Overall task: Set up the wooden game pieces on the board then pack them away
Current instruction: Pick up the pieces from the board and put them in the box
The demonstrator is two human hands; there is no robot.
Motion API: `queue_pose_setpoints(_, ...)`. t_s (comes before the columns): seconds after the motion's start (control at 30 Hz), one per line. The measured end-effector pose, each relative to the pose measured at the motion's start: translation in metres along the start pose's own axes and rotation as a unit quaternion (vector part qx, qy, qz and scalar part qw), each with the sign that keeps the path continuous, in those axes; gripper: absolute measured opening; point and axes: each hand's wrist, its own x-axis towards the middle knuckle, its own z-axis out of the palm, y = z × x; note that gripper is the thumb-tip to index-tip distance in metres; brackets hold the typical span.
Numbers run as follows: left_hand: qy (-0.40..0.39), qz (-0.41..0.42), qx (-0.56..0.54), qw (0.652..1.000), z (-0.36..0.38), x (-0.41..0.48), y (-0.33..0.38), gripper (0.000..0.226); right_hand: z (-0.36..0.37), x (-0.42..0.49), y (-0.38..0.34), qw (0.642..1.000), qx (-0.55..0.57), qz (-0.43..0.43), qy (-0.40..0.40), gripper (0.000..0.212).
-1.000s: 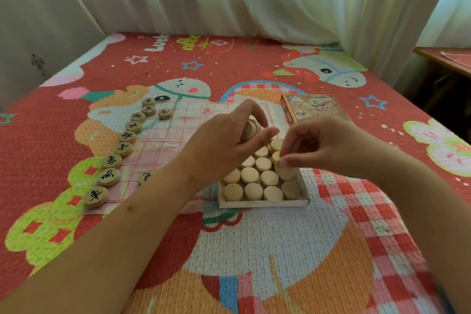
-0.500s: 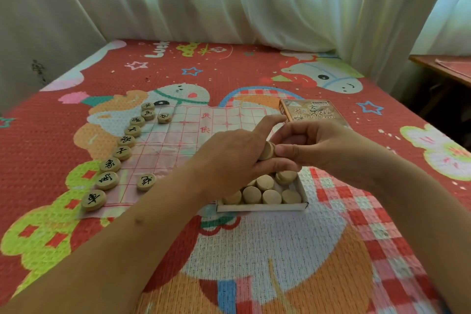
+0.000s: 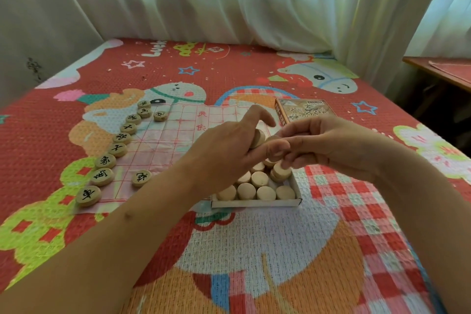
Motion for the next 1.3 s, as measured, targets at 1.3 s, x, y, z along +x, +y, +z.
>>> queue_pose_setpoints(1.3,0.124,-0.141,-0.107,0.976,-0.083,-0.017,-0.09,0.013,0.065,0.011,-0.025,0.849,-0.427,-0.247,0.19,0.01)
